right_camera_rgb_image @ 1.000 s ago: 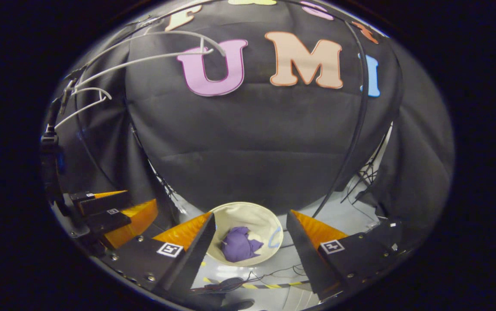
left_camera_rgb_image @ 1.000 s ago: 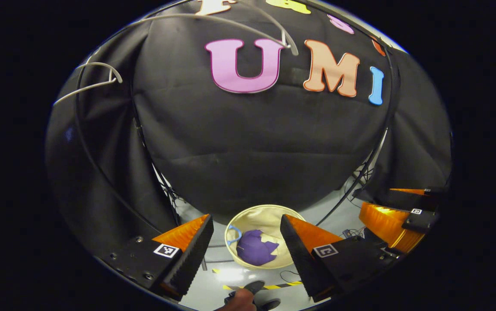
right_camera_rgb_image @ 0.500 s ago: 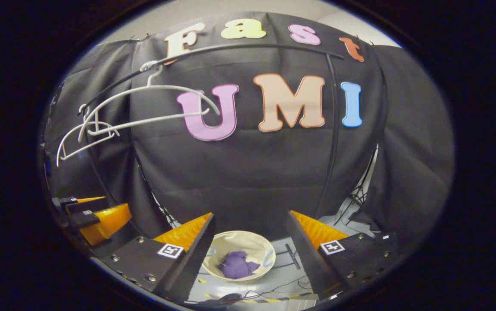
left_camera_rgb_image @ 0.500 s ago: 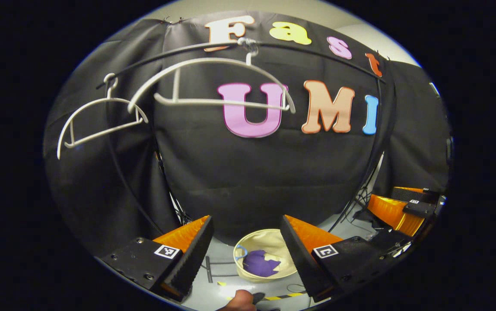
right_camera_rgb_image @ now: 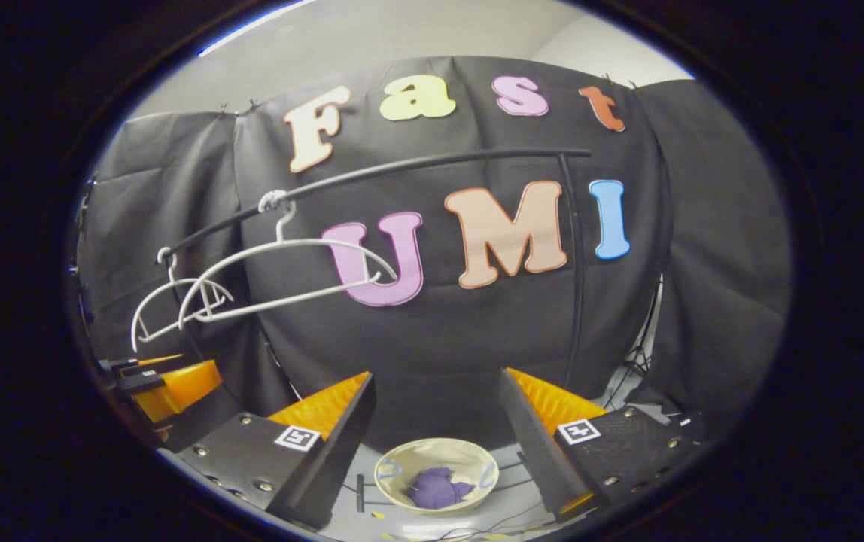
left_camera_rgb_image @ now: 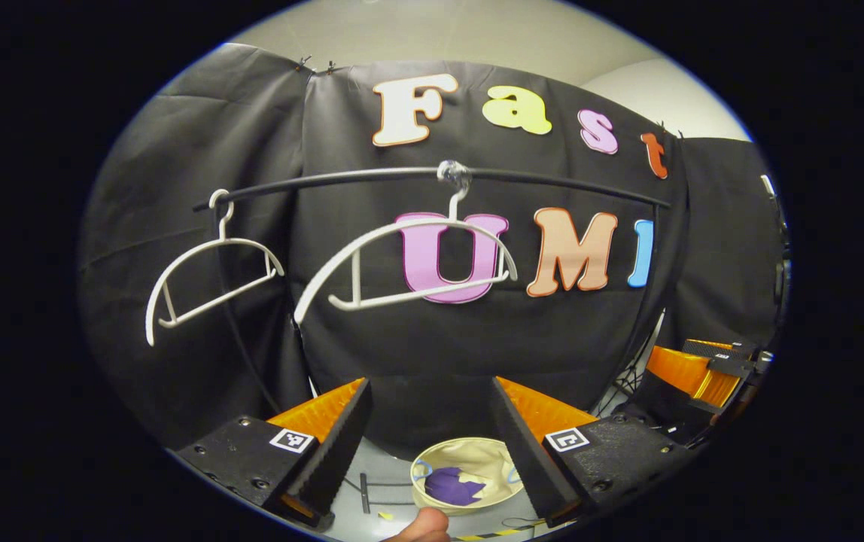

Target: Grasp the clothes on the hanger with both hands and then place them into the laundry hamper below.

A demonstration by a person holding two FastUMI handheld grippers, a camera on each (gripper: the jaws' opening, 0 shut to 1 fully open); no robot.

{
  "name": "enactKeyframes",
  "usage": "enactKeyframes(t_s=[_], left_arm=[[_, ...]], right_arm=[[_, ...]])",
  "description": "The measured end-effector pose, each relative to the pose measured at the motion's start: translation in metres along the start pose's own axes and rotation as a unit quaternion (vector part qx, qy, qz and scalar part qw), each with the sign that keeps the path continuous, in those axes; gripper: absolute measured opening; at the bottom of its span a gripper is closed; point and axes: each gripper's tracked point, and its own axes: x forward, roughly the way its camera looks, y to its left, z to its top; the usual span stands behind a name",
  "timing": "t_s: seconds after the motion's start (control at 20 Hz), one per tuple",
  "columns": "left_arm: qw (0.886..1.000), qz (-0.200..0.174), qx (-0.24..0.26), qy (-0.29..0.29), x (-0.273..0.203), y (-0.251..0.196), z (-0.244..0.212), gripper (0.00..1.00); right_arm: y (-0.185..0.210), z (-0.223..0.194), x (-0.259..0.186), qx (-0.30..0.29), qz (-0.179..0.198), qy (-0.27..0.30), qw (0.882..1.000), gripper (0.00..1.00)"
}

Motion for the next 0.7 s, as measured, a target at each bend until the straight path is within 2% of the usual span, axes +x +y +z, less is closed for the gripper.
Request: enactKeyframes(t_s=[0.15,0.2,0.4,0.7], left_arm=[[1.000,0.008,-0.003,-0.024,-0.002,0.016,0.024,0.96],[0.999,0.014,-0.002,-0.034,-0.002,0.021,0.033,0.93],[0.997,0.017,-0.001,-0.072,-0.004,0.036,0.057,0.93],[0.995,-0.008,0.008,-0.096,-0.007,0.030,0.049,0.92]], right_arm=[[0.016,0.018,0.000,0.010,0.020,-0.020,1.000,1.00],[0.021,0.026,0.000,0.009,0.025,-0.031,0.999,0.99],[0.031,0.042,-0.001,0.001,0.035,-0.068,0.997,0.99],[0.045,0.039,-0.020,-0.022,0.047,-0.083,0.995,1.00]])
